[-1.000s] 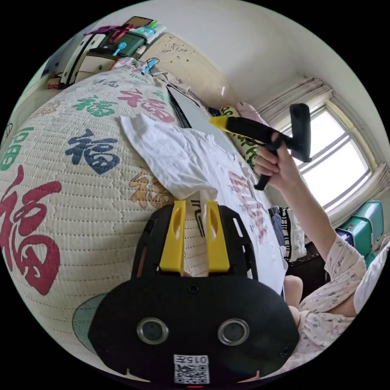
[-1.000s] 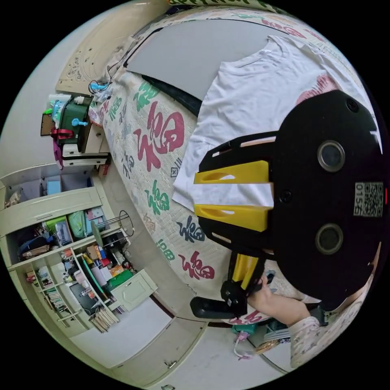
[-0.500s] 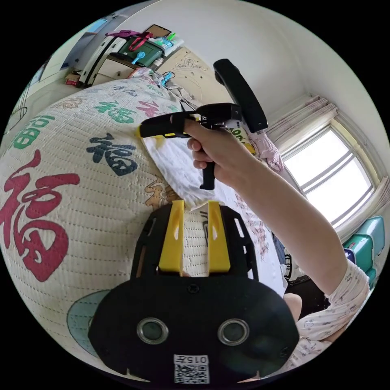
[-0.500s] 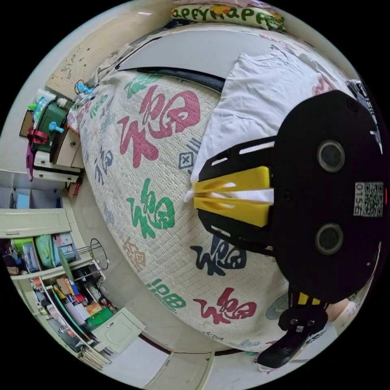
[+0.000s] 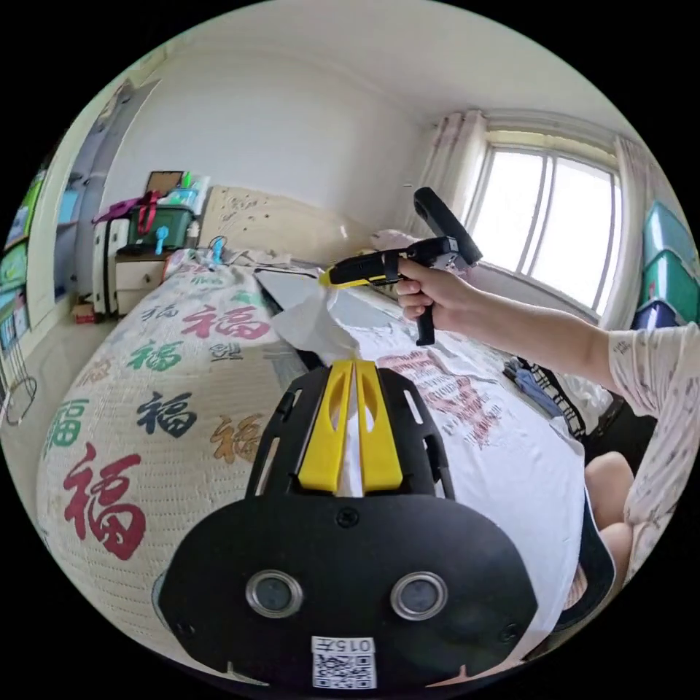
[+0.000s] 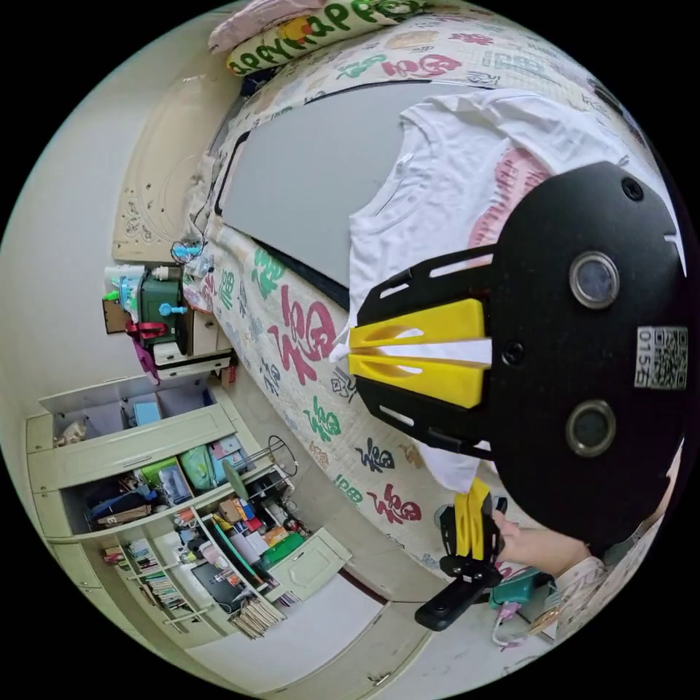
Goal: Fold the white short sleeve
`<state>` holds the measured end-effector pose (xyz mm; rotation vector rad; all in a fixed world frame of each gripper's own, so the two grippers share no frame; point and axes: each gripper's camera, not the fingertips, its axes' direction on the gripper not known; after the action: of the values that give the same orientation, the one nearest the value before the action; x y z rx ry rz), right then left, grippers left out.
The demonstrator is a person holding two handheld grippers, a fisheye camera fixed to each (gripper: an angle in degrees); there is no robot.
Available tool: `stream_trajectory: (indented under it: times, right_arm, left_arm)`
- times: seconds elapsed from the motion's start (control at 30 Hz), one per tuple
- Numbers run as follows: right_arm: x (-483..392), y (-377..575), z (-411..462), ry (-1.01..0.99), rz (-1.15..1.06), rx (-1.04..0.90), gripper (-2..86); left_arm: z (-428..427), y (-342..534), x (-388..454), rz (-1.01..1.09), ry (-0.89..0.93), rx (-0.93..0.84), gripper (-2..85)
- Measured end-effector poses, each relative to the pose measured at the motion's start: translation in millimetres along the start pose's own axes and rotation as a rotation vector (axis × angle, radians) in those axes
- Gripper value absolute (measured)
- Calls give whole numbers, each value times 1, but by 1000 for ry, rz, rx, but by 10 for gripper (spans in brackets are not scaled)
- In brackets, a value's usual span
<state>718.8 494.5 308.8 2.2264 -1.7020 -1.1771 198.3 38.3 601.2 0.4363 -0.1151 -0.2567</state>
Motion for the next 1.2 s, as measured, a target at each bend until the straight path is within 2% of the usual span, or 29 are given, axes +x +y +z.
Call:
stream_trajectory:
  times: [0.23,0.33,0.43,0.53,0.63,0.7,0.87,1.0,1.2]
  right_arm:
    - [131,93,-42,16,253,-33,14]
    - [151,106,-44,11,272,-90,31]
    - [161,102,-61,92,244,-64,58]
    - [171,84,-79,153,230,-32,68]
    - [169,48,-88,124,154,0,81]
    - [162,19,-81,78,84,-13,90]
    - [167,-65,-36,-209,71,-149,113]
    - [154,-95,-8,-164,55,-241,110]
    - [130,-123,-7,-54,97,-237,8]
  left_arm:
    - [71,-57,54,140,52,-197,14]
    - [84,-74,61,134,24,-230,49]
    - [92,-98,63,111,14,-238,86]
    - [96,-114,62,97,27,-243,82]
    - [110,-137,68,104,27,-284,79]
    - [118,-147,74,117,18,-316,79]
    - [128,-172,89,148,-65,-373,79]
    - [126,-191,102,187,-121,-388,79]
    - [122,-209,115,257,-205,-416,69]
